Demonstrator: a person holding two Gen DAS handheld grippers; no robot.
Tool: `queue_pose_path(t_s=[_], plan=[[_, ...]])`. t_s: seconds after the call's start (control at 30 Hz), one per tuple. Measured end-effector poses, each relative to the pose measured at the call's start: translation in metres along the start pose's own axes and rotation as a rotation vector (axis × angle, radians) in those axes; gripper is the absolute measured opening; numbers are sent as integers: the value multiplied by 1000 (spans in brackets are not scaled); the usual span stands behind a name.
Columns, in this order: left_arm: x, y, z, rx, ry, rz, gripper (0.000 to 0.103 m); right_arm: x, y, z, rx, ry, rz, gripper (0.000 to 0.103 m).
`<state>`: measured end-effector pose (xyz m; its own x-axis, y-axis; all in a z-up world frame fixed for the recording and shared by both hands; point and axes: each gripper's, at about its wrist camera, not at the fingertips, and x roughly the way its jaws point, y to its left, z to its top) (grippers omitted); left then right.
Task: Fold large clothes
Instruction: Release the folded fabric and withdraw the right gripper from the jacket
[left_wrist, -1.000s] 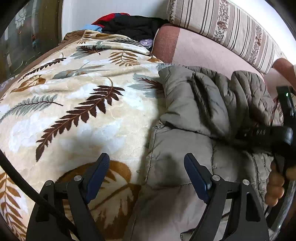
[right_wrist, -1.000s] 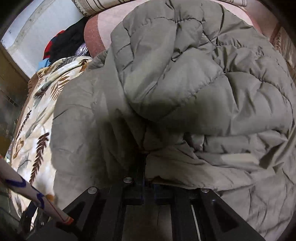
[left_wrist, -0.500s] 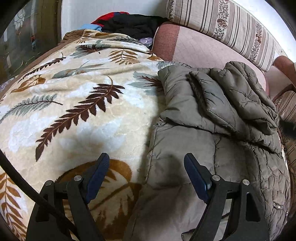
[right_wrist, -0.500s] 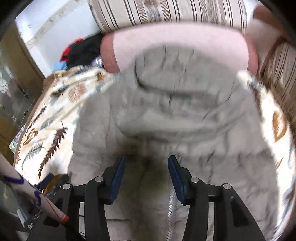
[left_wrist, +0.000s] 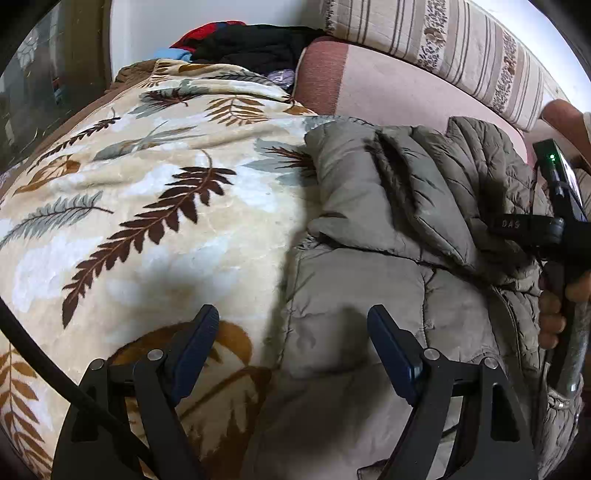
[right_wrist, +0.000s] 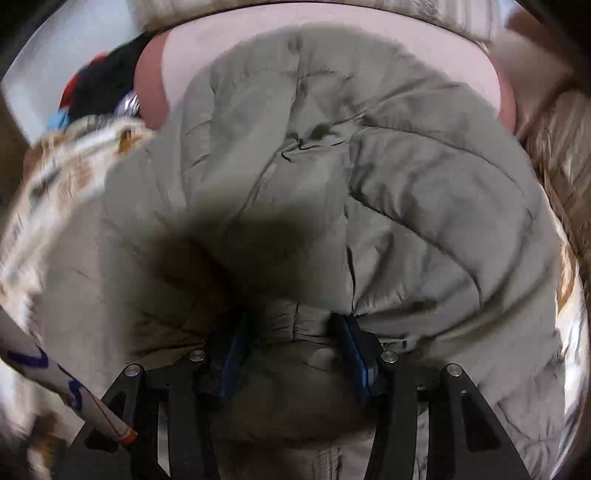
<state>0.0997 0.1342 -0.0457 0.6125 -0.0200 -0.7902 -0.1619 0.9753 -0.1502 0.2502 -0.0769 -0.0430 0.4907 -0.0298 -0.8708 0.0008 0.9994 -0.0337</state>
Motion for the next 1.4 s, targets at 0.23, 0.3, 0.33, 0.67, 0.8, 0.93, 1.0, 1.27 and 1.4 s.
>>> queue_pose_path(t_s=[0.23,0.3,0.33,0.67,0.8,0.93,1.0,1.27,1.4], plan=[[-3,-2,-1,10,-9,2,81,-59,-16,-7,15,-78,79,53],[-3,-2,-2,9,-6,5,81,-73,-26,-22,19,-78,98,54],[-3,-1,-2,9,-5,4,81,-81,-35,-36,27,-70,104,55],[-38,2,-22,-19,-29,34,81,-161,-153,-135,78,-62,-12,67],[-65,6,-32,-28,-25,15,81,-180,-199,-163,94,-82,-102,73],[-79,13,-43,-20,-6,12,81,-180,-255,-192,217,-62,-99,75],[-79,22,-48,-46,38,-6,81,-173,-276,-203,281,-48,-67,75],[-65,40,-59,-137,161,-101,81,-130,-312,-234,430,8,109,75],[-43,43,-58,-193,257,-220,81,-113,-320,-240,482,31,257,75]])
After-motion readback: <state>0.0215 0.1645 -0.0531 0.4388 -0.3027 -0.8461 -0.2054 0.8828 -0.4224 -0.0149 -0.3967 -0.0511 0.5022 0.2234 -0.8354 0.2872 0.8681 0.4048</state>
